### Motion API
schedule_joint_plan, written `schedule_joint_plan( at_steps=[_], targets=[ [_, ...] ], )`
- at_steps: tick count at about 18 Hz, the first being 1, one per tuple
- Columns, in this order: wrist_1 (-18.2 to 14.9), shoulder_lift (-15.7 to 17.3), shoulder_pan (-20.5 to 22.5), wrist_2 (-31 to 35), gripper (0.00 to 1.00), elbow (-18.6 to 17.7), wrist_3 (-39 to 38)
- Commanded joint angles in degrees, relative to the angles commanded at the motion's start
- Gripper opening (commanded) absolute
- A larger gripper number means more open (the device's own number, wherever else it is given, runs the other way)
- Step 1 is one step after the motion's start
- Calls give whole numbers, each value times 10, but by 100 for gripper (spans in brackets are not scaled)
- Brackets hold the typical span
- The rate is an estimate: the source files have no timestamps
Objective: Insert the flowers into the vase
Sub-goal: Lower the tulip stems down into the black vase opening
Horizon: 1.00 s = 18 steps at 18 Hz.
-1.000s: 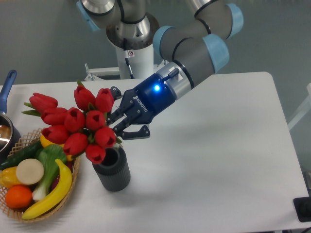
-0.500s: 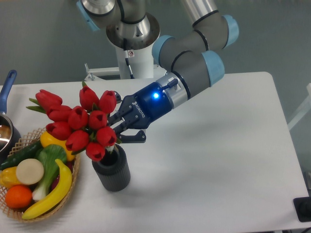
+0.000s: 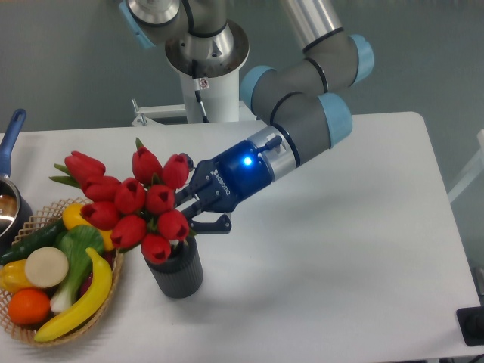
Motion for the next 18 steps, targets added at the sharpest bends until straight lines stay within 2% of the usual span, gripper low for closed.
schedule_joint_plan(
  at_steps=[7,11,15,18],
  targets=[
    [0,-3,-3,0,18,-32,40],
    [0,-4,-6,-1,19,-38,47],
    [0,-5,-6,-1,19,-75,95],
    [0,-11,-7,-2,19,-79,98]
  ],
)
